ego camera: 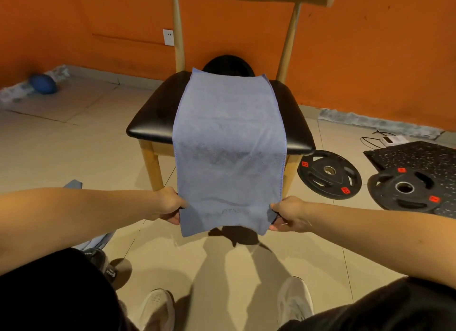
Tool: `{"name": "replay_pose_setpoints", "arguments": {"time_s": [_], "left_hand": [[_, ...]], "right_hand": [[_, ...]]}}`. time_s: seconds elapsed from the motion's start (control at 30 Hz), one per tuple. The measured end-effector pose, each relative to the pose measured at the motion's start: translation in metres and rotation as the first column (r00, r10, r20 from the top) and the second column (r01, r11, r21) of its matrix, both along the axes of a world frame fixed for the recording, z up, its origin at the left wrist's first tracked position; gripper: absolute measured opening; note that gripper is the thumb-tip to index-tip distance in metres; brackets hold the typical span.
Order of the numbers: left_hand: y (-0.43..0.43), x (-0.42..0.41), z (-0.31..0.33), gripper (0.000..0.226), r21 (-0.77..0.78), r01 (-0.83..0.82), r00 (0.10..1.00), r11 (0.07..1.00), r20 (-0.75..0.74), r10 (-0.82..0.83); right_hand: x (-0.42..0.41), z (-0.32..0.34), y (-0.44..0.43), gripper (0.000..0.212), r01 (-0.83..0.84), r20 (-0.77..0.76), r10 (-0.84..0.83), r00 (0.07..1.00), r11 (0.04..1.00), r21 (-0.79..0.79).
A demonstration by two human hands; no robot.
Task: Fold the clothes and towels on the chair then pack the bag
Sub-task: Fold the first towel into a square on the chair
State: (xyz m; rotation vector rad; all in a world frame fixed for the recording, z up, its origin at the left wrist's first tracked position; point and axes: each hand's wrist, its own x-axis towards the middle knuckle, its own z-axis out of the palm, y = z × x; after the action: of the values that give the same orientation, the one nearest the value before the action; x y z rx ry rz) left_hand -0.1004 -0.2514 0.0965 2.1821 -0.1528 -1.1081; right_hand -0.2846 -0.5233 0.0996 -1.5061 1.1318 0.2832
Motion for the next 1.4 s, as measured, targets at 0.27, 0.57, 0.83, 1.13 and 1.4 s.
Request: {"name": "replay_pose_setpoints", "arguments": {"time_s": [0.27, 0.57, 0.83, 1.13, 1.4], "left_hand": [[0.01, 0.0, 0.056, 0.028, -0.053, -0.186, 0.94, 0.981, 0.28, 0.193], [0.017, -0.001, 0.129, 0.012, -0.619, -0.309, 0.921, 0.722, -0.007, 0.388], [0.014, 0.014, 0.144, 0.033, -0.539, -0.022, 0.791, 0.842, 0.506, 0.344], [-0.008, 0.055, 0.161, 0.015, -0.008, 0.315, 0.358, 0.949, 0.927, -0.111], [-0.051, 0.116, 0.219, 0.024, -0.375, 0.093, 0.521, 0.922, 0.808, 0.276]], "right_hand": [[0.003, 0.046, 0.007, 0.017, 0.072, 0.265, -0.025, 0.964, 0.983, -0.171], [-0.009, 0.139, 0.007, 0.026, -0.017, 0.61, -0.214, 0.763, 0.937, 0.35], [0.007, 0.15, -0.008, 0.019, 0.178, 0.642, -0.122, 0.757, 0.984, -0.022], [0.052, 0.17, -0.028, 0.019, 0.243, 0.61, 0.038, 0.792, 0.896, -0.372], [0.112, 0.223, -0.068, 0.022, 0.145, 0.597, 0.062, 0.8, 0.945, -0.293]]}}
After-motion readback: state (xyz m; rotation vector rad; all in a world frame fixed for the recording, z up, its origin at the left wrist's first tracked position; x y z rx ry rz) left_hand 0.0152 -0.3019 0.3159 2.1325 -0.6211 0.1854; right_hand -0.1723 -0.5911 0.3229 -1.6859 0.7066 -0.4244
